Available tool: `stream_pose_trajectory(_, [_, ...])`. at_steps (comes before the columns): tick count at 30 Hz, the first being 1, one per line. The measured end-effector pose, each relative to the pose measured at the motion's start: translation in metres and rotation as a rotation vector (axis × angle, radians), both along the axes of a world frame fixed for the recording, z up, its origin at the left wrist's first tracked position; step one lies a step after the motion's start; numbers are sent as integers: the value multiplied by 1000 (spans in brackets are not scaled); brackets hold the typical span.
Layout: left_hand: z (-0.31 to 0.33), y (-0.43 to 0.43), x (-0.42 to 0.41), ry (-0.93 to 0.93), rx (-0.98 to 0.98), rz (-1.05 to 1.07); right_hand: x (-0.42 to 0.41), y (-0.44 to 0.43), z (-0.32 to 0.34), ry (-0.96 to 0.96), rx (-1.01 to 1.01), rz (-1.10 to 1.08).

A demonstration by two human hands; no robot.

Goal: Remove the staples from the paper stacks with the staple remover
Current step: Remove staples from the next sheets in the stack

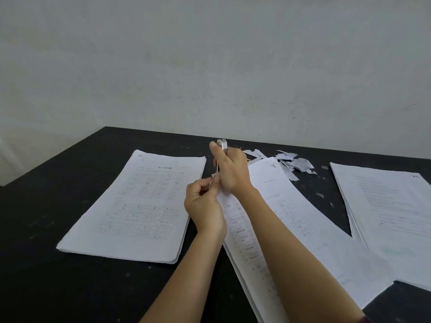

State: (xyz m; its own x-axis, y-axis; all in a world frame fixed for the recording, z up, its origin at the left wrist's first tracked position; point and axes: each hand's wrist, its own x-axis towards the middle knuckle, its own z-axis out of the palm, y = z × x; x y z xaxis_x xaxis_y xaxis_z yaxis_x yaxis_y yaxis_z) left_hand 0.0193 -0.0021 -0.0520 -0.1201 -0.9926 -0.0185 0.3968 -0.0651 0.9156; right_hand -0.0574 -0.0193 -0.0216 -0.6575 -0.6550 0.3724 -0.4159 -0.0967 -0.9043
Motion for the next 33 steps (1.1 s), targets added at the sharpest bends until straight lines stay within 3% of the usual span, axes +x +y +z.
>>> stream_pose_trajectory(4, [4,-1,0,-5,-36,-15,-3,0,-2,-53,-37,-3])
stream_pose_trajectory(11, [11,3,3,-246,-255,-289,-4,-4,-7,9,22,-118])
stream_pose_trajectory(26, [9,-5,3,-69,-151,-248,5,-10,-9,-37,61,-188])
stream_pose_trajectory(33, [7,-4,6,-151,-235,-339,0,-4,-7,-32,23,-161])
